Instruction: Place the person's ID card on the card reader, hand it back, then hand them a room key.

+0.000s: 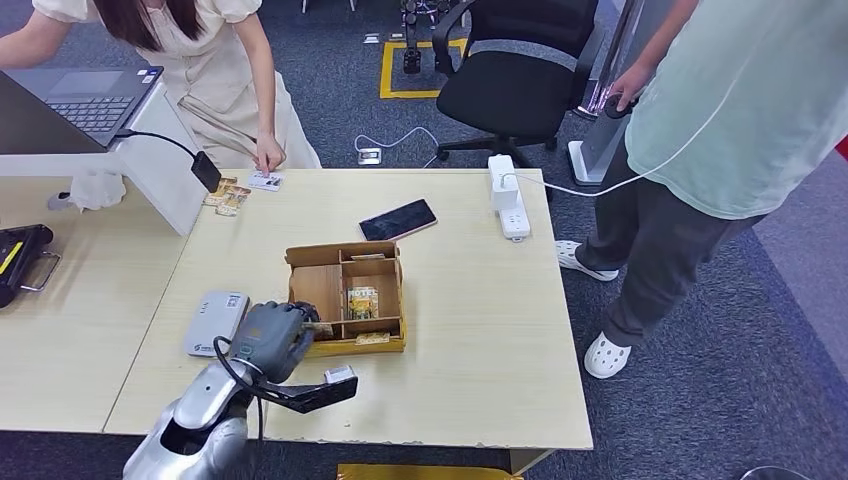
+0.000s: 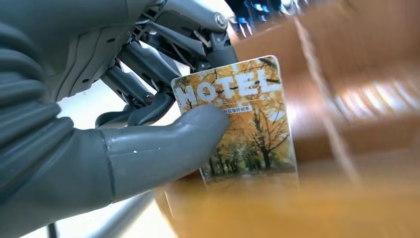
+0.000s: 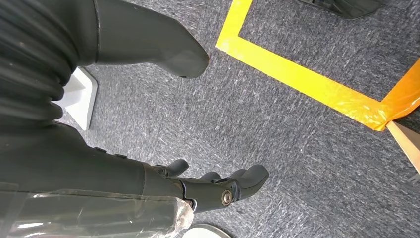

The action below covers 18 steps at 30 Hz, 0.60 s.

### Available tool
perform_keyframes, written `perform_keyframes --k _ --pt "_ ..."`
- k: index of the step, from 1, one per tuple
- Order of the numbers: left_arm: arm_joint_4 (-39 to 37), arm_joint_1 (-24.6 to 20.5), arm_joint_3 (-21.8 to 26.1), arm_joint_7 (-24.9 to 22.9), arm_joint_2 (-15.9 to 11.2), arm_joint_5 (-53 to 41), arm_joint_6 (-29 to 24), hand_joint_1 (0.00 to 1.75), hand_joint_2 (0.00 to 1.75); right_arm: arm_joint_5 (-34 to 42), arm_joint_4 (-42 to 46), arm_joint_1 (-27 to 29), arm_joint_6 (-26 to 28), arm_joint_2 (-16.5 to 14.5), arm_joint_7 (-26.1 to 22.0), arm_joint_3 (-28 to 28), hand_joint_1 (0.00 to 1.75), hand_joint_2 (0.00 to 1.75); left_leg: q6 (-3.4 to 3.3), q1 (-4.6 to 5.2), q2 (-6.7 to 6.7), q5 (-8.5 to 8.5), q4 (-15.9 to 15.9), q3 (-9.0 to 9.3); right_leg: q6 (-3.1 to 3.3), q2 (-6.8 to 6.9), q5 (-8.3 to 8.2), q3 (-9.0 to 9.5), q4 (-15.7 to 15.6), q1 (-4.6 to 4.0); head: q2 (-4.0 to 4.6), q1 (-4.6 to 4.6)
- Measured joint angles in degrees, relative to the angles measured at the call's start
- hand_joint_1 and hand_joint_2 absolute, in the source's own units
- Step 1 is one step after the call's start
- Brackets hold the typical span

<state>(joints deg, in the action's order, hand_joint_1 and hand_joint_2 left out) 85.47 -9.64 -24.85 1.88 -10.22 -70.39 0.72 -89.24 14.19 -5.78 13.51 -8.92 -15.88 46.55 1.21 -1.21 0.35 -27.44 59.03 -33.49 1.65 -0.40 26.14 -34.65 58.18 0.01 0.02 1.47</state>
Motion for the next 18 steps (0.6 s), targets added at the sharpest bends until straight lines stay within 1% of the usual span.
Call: perform_keyframes --k 5,8,13,18 --pt "4.50 -4.96 6.81 0.52 -3.38 3.38 1.84 1.75 1.75 0.03 0.00 0.18 0.03 0.00 -0.14 0.31 0.00 1.75 0.04 -0.02 0.00 0.03 0.00 0.01 0.01 0.00 -0.01 -0.01 0.08 -0.02 -0.01 0.00" --pt "6.62 -7.16 10.38 0.82 -4.69 4.05 2.63 1.75 1.75 0.04 0.00 0.23 0.04 0.00 -0.14 0.35 0.00 1.75 0.05 -0.01 0.00 0.04 0.00 0.03 0.01 0.00 -0.01 0.00 0.09 -0.01 -0.01 0.01" --pt "8.71 -8.11 12.35 0.71 -5.23 4.13 2.87 1.75 1.75 0.04 0.00 0.22 0.04 0.00 -0.35 0.36 0.00 1.75 0.05 0.00 0.00 0.03 0.00 0.01 0.01 -0.02 0.00 -0.01 0.08 0.00 -0.01 -0.01" --pt "8.70 -10.27 13.85 -1.64 -4.86 2.66 2.79 1.75 1.75 -0.25 0.00 0.06 -0.03 -0.02 -0.30 0.36 0.00 1.75 0.04 0.01 0.00 0.03 0.00 0.00 0.01 0.00 0.00 -0.02 0.06 0.01 -0.01 0.00"
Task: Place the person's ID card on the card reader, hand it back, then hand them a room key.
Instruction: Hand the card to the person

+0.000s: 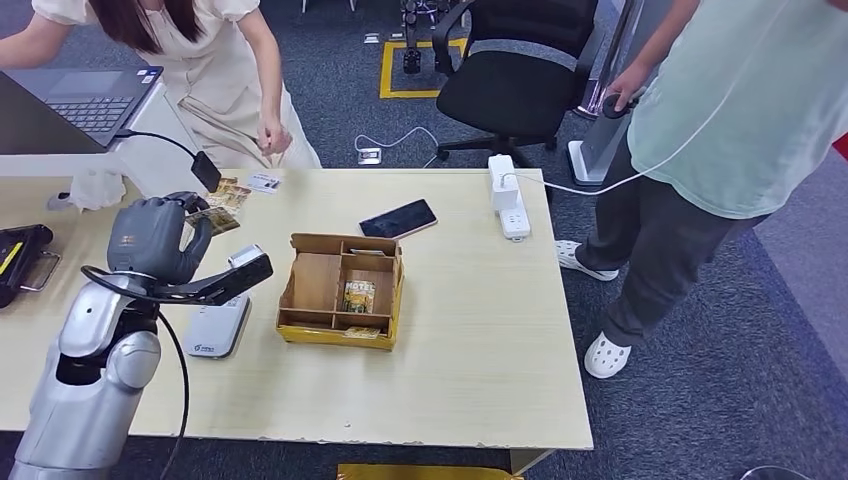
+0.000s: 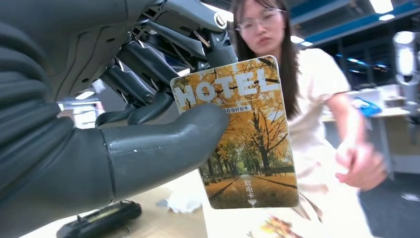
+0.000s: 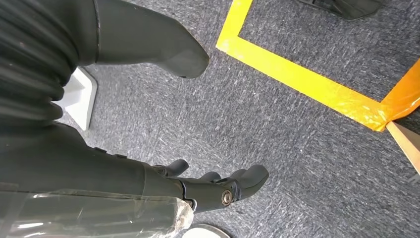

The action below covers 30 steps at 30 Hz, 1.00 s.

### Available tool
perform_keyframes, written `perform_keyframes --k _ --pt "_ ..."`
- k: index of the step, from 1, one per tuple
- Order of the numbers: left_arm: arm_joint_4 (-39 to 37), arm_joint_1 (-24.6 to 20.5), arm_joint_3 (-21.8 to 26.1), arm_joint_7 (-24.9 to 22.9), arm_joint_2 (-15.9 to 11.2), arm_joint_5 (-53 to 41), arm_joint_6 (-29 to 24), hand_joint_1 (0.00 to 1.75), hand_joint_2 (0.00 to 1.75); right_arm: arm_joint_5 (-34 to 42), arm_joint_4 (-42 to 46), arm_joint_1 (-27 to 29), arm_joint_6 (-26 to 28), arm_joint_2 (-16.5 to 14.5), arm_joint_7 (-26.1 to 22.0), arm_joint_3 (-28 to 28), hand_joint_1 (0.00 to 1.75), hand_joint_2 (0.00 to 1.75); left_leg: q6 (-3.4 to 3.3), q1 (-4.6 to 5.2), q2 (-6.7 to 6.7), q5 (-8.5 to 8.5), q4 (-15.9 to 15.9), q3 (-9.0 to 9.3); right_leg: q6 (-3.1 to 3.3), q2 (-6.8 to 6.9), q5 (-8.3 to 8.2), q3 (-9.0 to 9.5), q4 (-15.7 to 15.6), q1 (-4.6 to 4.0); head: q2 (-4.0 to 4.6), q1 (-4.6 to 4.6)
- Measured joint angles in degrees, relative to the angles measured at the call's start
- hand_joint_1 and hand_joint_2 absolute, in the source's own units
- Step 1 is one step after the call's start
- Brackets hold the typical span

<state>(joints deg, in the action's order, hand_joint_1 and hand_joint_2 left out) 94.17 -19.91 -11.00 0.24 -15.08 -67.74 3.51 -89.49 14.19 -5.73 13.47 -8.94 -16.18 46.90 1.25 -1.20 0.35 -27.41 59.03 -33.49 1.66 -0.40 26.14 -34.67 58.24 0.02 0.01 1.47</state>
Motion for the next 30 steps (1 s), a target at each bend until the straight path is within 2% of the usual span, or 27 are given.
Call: perform_keyframes --k 8,11,15,19,24,28,30 --pt "-1.35 -2.80 1.17 -1.11 1.77 -1.19 -0.18 1.75 1.75 -0.10 0.00 -0.29 -0.10 -0.14 0.35 0.00 0.00 1.75 0.00 0.00 -0.02 0.00 0.00 0.01 0.01 -0.03 0.00 0.00 0.01 0.00 0.00 0.00" --pt "-2.31 -3.78 1.35 -4.21 2.69 -5.58 -1.03 1.75 1.75 -0.11 0.00 -0.37 -0.66 -0.17 0.72 -0.27 0.00 1.75 0.00 0.00 -0.01 0.00 0.00 -0.01 0.01 -0.01 0.00 -0.04 0.01 0.00 0.00 0.00" --pt "-6.42 -7.10 3.78 -8.19 6.54 -11.58 -4.15 1.75 1.75 -0.12 0.00 -1.13 -1.50 -0.63 1.26 -1.53 0.00 1.75 0.01 0.00 0.00 0.01 0.00 -0.03 0.00 0.00 -0.01 -0.04 0.01 0.00 -0.01 0.01" --pt "-9.12 -9.61 7.29 -9.03 11.15 -14.43 -5.85 1.75 1.75 -0.02 0.00 -1.72 -1.83 -1.12 1.75 -2.56 0.00 1.75 0.00 0.00 0.02 0.01 0.02 -0.03 0.00 0.03 -0.01 -0.01 0.01 0.01 0.00 -0.03" --pt "-10.94 -11.44 10.83 -8.03 15.13 -16.77 -5.78 1.75 1.75 0.28 0.00 -1.77 -1.72 -1.27 1.83 -3.10 0.00 1.75 -0.01 0.01 -0.01 0.00 0.03 -0.03 0.00 -0.05 -0.01 -0.04 0.01 0.01 0.00 -0.03" --pt "-12.04 -12.27 12.14 -7.43 16.82 -17.47 -5.72 0.02 1.75 0.63 0.00 -1.75 -1.72 -1.27 1.78 -3.13 0.00 1.75 -0.02 0.00 -0.02 -0.02 0.03 -0.04 0.01 -0.08 0.01 -0.06 0.01 0.01 -0.01 -0.03" --pt "-12.56 -12.53 12.64 -7.37 17.27 -17.89 -5.72 0.00 1.75 0.96 0.00 -1.74 -1.72 -1.27 1.83 -3.13 0.00 1.75 -0.02 0.00 -0.02 -0.03 0.03 -0.05 0.01 -0.08 0.01 -0.07 0.01 0.01 0.00 -0.03"
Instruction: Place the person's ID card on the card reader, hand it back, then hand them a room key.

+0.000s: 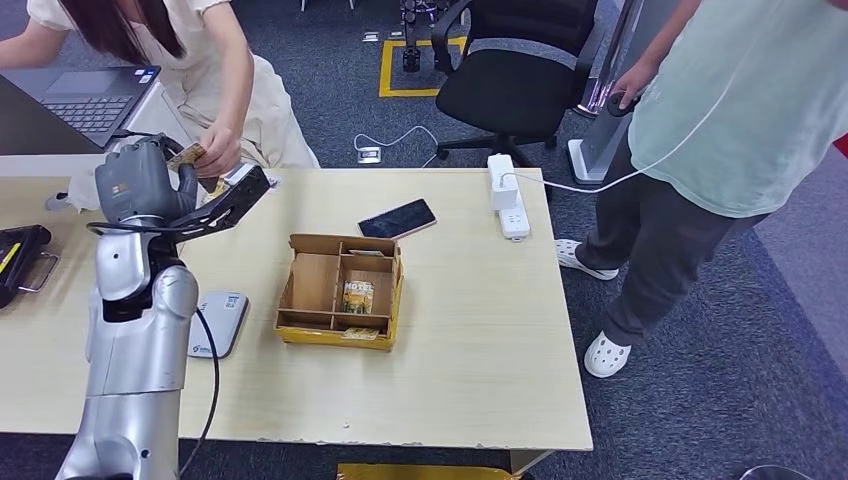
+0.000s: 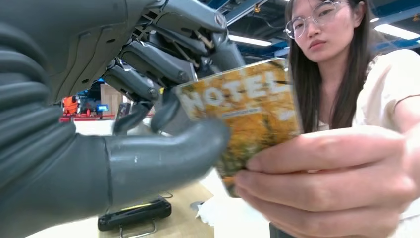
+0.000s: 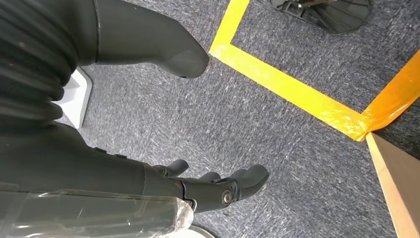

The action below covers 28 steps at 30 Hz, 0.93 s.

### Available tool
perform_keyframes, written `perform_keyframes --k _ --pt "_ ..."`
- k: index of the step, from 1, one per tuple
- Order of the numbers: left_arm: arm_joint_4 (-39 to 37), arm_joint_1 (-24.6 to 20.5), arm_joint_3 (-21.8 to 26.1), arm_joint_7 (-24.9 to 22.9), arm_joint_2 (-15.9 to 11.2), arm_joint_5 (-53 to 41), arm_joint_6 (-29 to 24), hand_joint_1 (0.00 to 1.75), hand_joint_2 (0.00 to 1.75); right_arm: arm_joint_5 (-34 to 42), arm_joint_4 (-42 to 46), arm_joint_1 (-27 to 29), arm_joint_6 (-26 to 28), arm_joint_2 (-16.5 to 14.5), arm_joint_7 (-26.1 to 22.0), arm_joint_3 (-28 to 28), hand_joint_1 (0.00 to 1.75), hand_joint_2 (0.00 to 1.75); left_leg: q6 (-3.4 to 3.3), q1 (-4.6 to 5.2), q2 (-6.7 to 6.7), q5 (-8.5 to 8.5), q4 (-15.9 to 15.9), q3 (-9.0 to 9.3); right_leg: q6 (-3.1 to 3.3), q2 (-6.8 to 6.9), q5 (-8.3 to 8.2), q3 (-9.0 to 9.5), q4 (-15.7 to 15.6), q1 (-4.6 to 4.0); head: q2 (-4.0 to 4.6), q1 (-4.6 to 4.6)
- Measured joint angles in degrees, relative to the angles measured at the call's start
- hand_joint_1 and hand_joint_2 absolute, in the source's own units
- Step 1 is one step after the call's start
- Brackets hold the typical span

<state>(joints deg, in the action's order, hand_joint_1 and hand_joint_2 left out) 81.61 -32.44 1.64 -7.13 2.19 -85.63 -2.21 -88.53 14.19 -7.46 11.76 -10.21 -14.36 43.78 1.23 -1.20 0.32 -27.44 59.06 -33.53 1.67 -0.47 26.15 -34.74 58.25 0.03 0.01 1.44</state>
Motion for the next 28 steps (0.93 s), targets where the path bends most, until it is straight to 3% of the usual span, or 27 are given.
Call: perform_keyframes --k 15,22,28 --pt "-1.78 -0.27 5.24 -1.42 -0.19 -2.00 -0.70 0.00 1.75 -0.04 0.00 0.18 0.00 0.00 0.51 0.00 0.00 1.75 0.00 0.00 -0.07 0.00 -0.02 -0.03 0.01 -0.04 0.00 0.00 0.01 0.00 0.01 -0.01" --pt "-4.26 1.77 16.42 -1.85 -3.41 -3.80 -4.44 0.00 1.75 -0.08 0.00 0.25 0.04 0.00 0.51 0.00 0.00 1.75 0.02 -0.01 -0.13 -0.01 -0.12 0.01 0.05 -0.12 0.03 -0.04 0.03 -0.01 -0.01 0.00" --pt "-6.99 3.97 25.89 0.57 -6.41 -4.20 -7.38 0.00 1.75 -0.03 0.02 0.55 0.09 0.01 0.49 0.00 0.00 1.75 0.07 -0.01 -0.15 -0.02 -0.14 -0.01 0.07 -0.11 0.06 -0.10 0.03 -0.02 0.00 0.00"
